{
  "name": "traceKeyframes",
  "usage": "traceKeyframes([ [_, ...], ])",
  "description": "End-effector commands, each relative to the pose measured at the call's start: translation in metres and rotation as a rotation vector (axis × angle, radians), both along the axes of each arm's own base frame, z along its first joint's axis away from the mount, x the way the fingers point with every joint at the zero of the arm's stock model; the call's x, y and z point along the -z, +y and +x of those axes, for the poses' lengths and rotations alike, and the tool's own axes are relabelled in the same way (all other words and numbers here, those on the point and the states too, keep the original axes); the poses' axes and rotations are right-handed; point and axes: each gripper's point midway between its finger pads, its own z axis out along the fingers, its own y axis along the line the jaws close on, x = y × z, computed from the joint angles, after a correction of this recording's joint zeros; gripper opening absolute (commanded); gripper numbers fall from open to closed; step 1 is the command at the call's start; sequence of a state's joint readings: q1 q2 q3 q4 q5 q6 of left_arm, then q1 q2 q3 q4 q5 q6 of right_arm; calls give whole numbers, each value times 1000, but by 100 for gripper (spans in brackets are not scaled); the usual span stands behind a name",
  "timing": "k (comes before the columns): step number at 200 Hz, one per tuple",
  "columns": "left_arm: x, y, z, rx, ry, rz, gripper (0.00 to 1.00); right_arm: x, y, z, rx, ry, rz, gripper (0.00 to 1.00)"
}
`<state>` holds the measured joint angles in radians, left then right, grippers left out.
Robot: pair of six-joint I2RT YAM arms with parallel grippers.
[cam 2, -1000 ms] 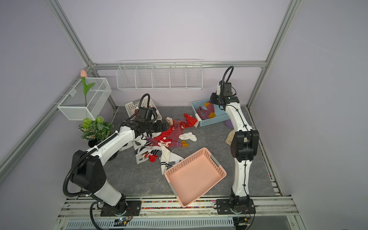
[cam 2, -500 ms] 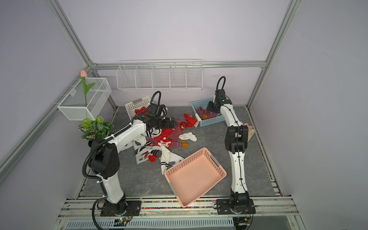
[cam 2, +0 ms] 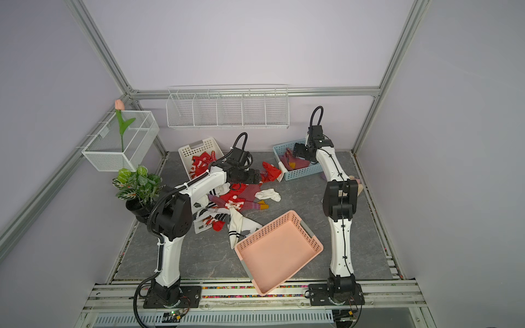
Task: Sort the socks into the basket by color
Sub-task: Place the sock in the bin, then pick up the sock from the center of the board.
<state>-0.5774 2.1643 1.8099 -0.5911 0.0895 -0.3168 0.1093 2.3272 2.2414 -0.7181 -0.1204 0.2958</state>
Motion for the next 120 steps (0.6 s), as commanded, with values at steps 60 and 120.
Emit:
traceKeyframes([
  [60,35,-2,17,-15,31,125,19,-59,21,-43,-53,-99,75,90],
  [120,-10,5,7,-28,-53,112,0,-82,29,-64,-80,-133,83,89],
])
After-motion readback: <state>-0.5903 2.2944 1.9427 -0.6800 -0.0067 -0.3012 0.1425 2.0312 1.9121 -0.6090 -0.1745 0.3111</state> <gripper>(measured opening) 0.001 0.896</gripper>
